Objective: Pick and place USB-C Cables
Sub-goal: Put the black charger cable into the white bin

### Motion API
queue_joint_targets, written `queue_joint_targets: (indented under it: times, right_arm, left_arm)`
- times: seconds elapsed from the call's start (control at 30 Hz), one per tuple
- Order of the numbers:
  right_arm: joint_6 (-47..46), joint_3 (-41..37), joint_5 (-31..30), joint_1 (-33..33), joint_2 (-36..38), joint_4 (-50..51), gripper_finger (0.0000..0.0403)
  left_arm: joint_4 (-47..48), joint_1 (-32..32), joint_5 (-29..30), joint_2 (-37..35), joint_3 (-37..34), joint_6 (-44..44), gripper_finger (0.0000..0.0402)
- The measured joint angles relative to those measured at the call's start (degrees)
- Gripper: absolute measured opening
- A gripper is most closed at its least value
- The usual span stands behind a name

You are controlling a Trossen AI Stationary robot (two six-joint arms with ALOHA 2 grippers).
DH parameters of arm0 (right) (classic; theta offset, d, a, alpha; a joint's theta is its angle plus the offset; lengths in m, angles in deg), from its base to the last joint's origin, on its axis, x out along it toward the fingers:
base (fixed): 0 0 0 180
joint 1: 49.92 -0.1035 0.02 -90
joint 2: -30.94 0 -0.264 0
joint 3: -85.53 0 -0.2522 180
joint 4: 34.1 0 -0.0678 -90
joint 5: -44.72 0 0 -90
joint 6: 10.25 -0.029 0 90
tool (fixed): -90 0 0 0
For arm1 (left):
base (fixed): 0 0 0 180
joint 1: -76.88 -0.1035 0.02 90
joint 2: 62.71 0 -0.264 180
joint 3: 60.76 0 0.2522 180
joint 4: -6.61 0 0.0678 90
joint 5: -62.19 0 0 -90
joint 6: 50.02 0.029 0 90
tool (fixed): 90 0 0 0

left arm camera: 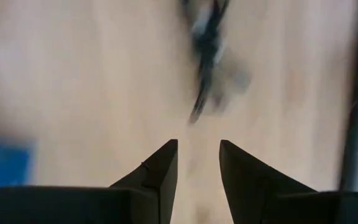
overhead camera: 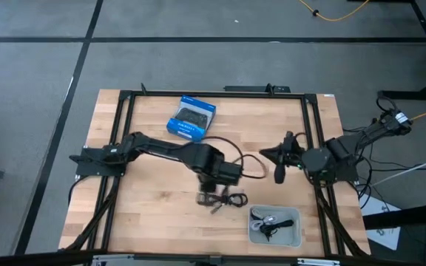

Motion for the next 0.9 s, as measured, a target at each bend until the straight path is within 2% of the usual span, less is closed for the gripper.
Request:
queue_joint_targets:
  times: [0.07,0.1,0.23,0.33,0.6,0.83,0.9]
  right_arm:
    - [5.3,0.1,1.7,2.5,-1.2,-7.9,0.0006]
    - [7.5,0.1,3.1,3.8,-1.7,-10.5,0.0006]
    - [11.4,0.1,11.6,8.2,-4.1,-19.1,0.0006]
    - [11.8,0.1,16.3,11.3,-7.0,-23.1,0.0006]
    - [11.6,0.0,31.0,18.9,-16.4,-28.6,0.0006]
    - [11.6,0.2,42.3,20.6,-22.3,-38.1,0.0006]
    - [11.6,1.9,44.7,20.6,-23.2,-37.9,0.0006]
  left_arm:
    - [2.6,0.2,2.5,-1.2,-1.2,3.2,0.0110]
    - [1.8,0.3,1.7,-2.2,-2.1,6.1,0.0110]
    - [1.7,1.1,-5.4,-6.7,-6.8,11.3,0.0110]
    - [1.3,2.3,-5.5,-12.1,-13.4,10.3,0.0110]
    - [-2.1,5.9,3.2,-29.9,-38.6,-1.7,0.0110]
    - [-22.8,8.5,4.1,-47.0,-63.9,-7.4,0.0110]
    - [-29.7,9.4,4.1,-52.0,-71.0,-8.7,0.0110]
